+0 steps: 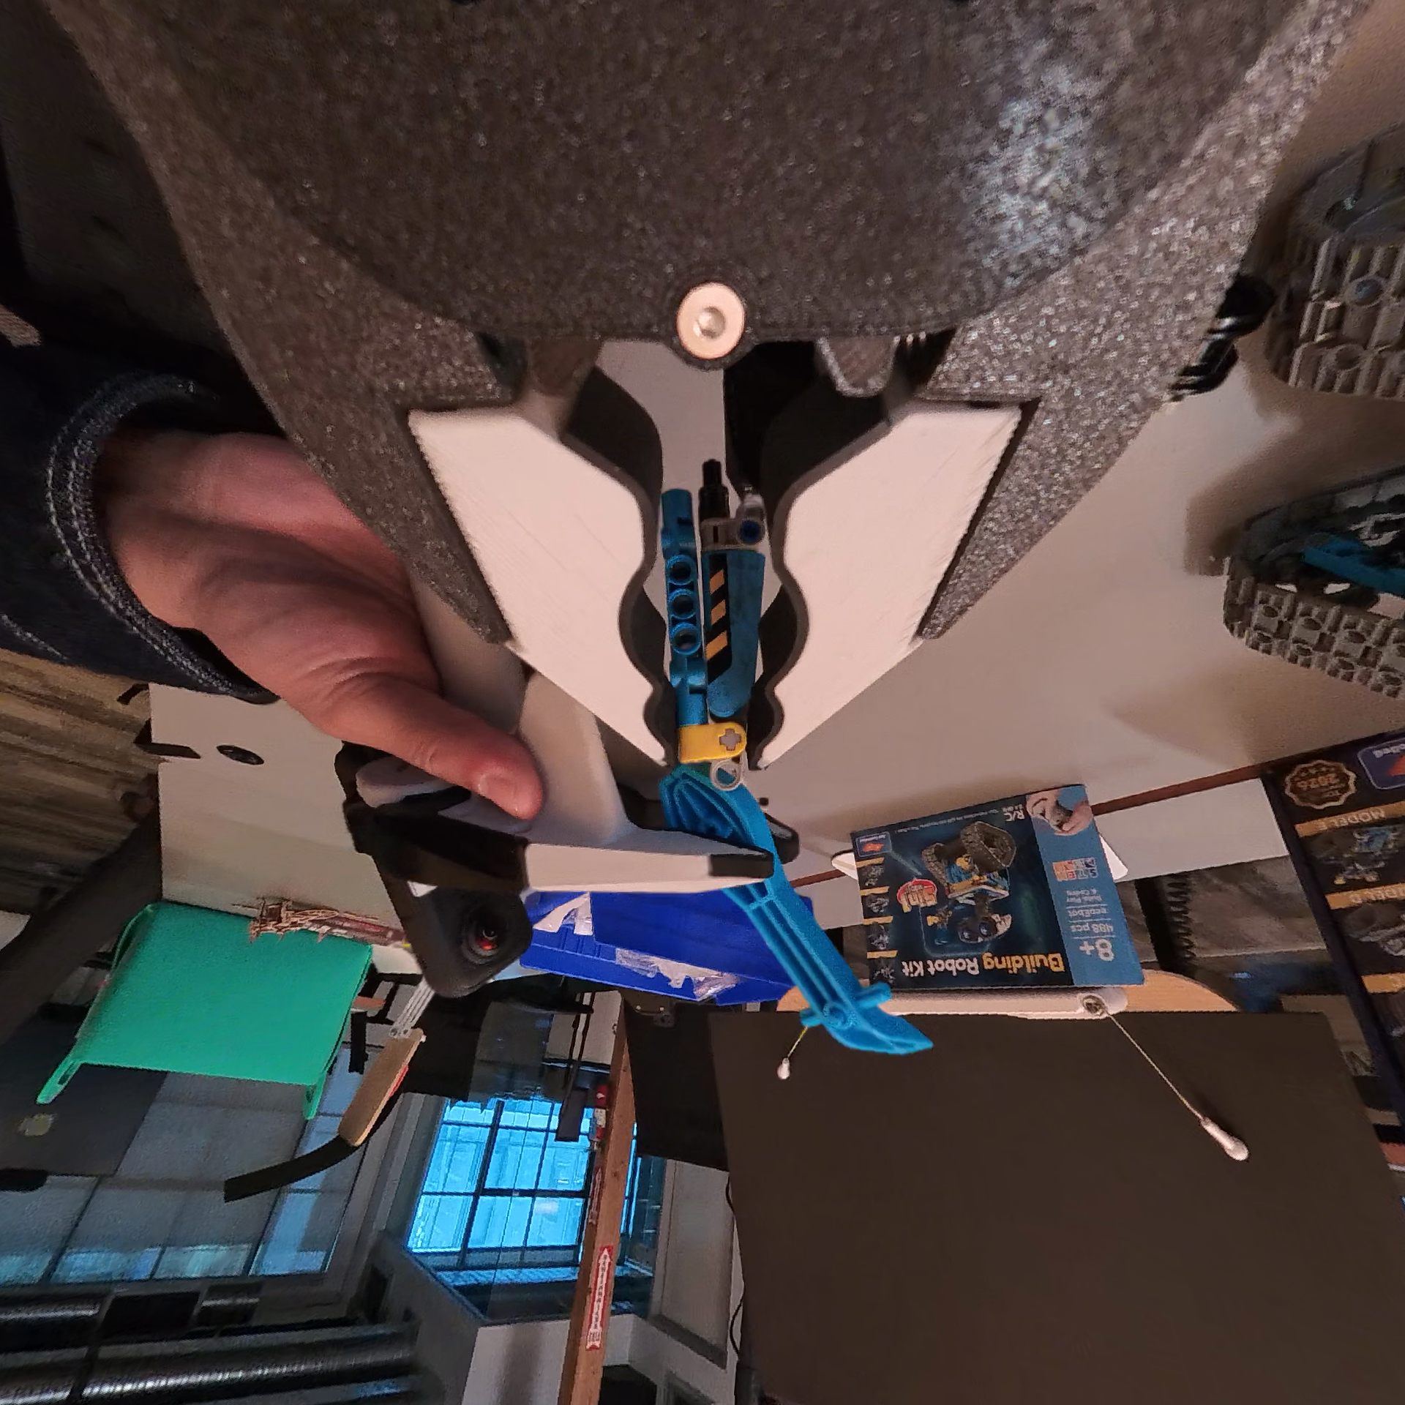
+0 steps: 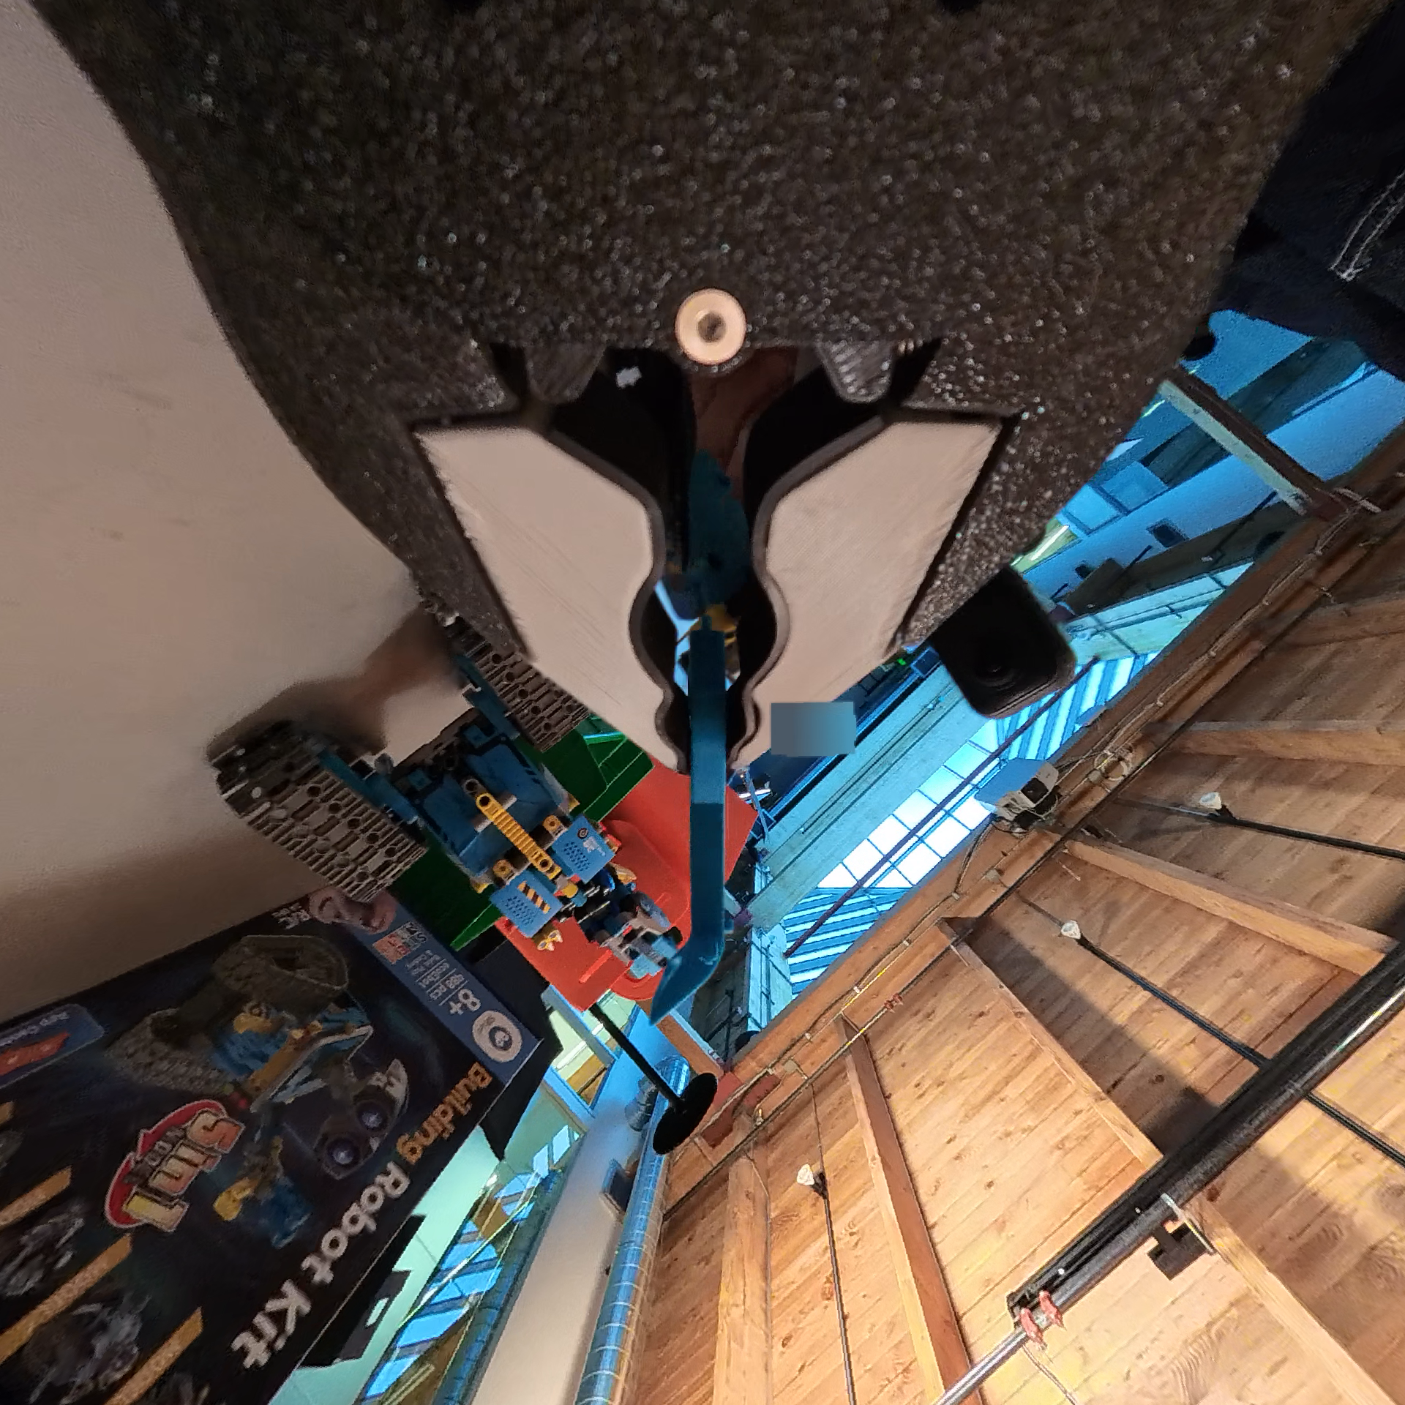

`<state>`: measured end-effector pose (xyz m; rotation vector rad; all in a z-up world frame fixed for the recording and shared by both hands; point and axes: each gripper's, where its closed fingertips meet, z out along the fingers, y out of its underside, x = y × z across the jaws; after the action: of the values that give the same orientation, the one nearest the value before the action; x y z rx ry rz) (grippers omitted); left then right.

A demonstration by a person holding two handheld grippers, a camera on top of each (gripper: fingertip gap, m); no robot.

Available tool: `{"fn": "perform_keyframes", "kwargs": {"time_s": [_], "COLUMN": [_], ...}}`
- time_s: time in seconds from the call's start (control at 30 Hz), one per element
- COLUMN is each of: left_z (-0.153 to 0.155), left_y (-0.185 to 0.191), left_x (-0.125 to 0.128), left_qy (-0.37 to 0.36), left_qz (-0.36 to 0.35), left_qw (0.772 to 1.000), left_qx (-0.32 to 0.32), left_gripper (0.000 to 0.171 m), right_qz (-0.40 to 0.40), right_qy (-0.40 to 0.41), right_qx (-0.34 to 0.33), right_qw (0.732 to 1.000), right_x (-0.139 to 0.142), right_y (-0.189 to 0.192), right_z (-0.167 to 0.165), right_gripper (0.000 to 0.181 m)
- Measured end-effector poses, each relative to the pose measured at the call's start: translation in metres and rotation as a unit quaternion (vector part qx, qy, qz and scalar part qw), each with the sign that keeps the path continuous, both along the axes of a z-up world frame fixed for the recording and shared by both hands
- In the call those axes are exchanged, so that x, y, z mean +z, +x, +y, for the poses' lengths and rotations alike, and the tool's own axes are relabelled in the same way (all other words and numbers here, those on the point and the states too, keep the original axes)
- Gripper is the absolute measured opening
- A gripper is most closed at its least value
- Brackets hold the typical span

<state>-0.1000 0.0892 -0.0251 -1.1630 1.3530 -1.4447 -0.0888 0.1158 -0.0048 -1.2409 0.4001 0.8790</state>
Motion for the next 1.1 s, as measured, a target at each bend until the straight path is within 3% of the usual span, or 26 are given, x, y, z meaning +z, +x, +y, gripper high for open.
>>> {"fn": "perform_keyframes", "kwargs": {"time_s": [0.17,0.27,0.4,0.77,0.97,1.1], "left_z": [-0.016,-0.015,-0.005,0.005,0.024,0.024], "left_y": [0.001,0.003,-0.001,0.000,-0.003,-0.007], "left_x": [-0.005,-0.011,0.000,-0.003,0.001,0.006], "left_qy": [0.066,0.055,0.050,0.059,0.022,-0.004], "left_qz": [0.003,0.022,-0.004,0.007,-0.003,-0.016], "left_qw": [0.998,0.998,0.999,0.998,0.998,0.999], "left_qx": [-0.011,-0.015,0.010,0.037,0.063,0.048], "left_gripper": [0.017,0.017,0.016,0.016,0.016,0.016], "right_qz": [-0.029,-0.018,-0.026,-0.004,-0.005,-0.021], "right_qy": [-0.001,0.000,0.005,0.007,-0.008,-0.013], "right_qx": [-0.014,0.020,0.024,0.023,0.018,0.037], "right_qw": [0.999,1.000,0.999,1.000,1.000,0.999], "right_x": [0.002,0.002,0.003,0.001,-0.005,-0.003], "right_y": [0.003,-0.008,-0.013,-0.008,-0.001,-0.005], "right_z": [-0.002,-0.001,0.000,-0.001,-0.006,-0.009], "right_gripper": [0.006,0.007,0.007,0.006,0.007,0.009]}}
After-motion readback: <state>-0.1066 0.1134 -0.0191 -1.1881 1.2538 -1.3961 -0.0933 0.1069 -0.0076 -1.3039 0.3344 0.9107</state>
